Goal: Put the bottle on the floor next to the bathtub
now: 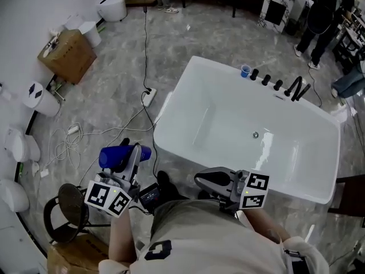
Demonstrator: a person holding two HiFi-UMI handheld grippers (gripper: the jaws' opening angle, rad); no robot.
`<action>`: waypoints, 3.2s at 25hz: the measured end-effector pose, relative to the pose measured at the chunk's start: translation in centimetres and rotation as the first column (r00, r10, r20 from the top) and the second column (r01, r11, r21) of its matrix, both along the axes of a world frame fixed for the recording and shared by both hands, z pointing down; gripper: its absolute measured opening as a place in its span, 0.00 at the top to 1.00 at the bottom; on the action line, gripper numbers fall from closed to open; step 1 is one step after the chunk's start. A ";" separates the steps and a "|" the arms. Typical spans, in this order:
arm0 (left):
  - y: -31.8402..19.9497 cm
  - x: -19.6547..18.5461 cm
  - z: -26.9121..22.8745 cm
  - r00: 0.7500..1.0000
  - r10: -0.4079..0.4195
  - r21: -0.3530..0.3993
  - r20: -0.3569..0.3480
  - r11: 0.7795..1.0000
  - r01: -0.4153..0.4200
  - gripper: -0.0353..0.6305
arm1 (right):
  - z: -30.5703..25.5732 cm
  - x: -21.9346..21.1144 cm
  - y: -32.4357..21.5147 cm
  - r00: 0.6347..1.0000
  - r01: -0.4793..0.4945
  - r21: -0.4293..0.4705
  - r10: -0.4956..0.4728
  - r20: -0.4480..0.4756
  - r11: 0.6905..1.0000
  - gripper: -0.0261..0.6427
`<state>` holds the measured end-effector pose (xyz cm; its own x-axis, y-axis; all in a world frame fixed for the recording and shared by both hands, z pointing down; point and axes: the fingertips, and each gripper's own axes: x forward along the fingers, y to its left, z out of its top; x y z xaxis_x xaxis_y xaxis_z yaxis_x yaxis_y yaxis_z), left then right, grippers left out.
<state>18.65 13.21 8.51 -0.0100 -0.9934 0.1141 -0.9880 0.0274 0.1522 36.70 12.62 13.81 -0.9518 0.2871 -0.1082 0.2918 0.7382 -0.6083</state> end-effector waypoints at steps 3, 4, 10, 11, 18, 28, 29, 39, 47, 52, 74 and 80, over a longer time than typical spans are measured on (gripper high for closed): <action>0.1 -4.8 1.3 1.000 -0.011 0.000 -0.003 1.000 0.011 0.67 | 0.7 -4.6 0.4 0.998 0.029 0.007 -0.028 -0.048 1.000 0.92; 0.0 -6.7 1.7 1.000 -0.012 -0.002 -0.001 1.000 0.012 0.67 | 1.0 -6.6 0.5 0.997 0.036 0.004 -0.036 -0.065 0.999 0.92; -1.1 -18.1 4.4 1.000 0.029 -0.016 -0.002 0.999 -0.029 0.67 | 2.3 -18.7 -0.3 0.992 -0.004 -0.046 -0.002 -0.127 0.999 0.92; -1.3 -19.8 4.7 0.999 0.040 -0.019 -0.010 0.999 -0.040 0.67 | 2.1 -20.4 -0.6 0.992 -0.020 -0.053 0.013 -0.127 0.998 0.92; -3.1 -28.1 6.0 0.993 0.119 -0.031 0.003 0.992 -0.119 0.67 | 1.9 -28.0 0.2 0.981 -0.095 -0.056 0.084 -0.175 0.994 0.92; -9.8 -31.0 3.7 0.941 0.222 -0.120 0.256 0.973 -0.197 0.67 | 0.2 -29.4 -2.4 0.991 -0.062 -0.049 0.055 -0.118 0.997 0.92; -10.0 -31.2 3.7 0.931 0.230 -0.142 0.283 0.970 -0.197 0.67 | 0.0 -29.3 -2.8 0.993 -0.057 -0.041 0.052 -0.103 0.998 0.92; -9.9 -35.0 7.1 0.911 0.292 -0.273 0.291 0.938 -0.213 0.67 | 1.9 -31.6 -5.4 0.994 -0.055 -0.037 0.051 -0.098 0.998 0.92; -11.2 -46.5 12.9 0.905 0.371 -0.313 0.209 0.902 -0.297 0.67 | 3.9 -42.3 -8.2 0.968 -0.212 -0.062 0.201 -0.148 0.975 0.92; -14.6 -52.7 18.1 0.900 0.425 -0.300 0.096 0.874 -0.381 0.67 | 5.9 -50.9 -8.6 0.933 -0.303 -0.074 0.280 -0.224 0.950 0.92; -32.6 -39.9 44.0 0.758 0.650 -0.396 0.054 0.711 -0.581 0.67 | 22.8 -55.0 -12.4 0.828 -0.477 -0.010 0.445 -0.341 0.879 0.92; -34.9 -35.8 57.7 0.713 0.700 -0.452 0.044 0.651 -0.610 0.67 | 33.3 -56.7 -12.8 0.833 -0.450 -0.055 0.397 -0.385 0.891 0.92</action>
<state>-17.20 -21.66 66.19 0.5599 -0.6198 0.5499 -0.7738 -0.6284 0.0796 -19.95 -0.17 47.15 -0.9571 -0.1454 0.2507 -0.2842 0.6409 -0.7131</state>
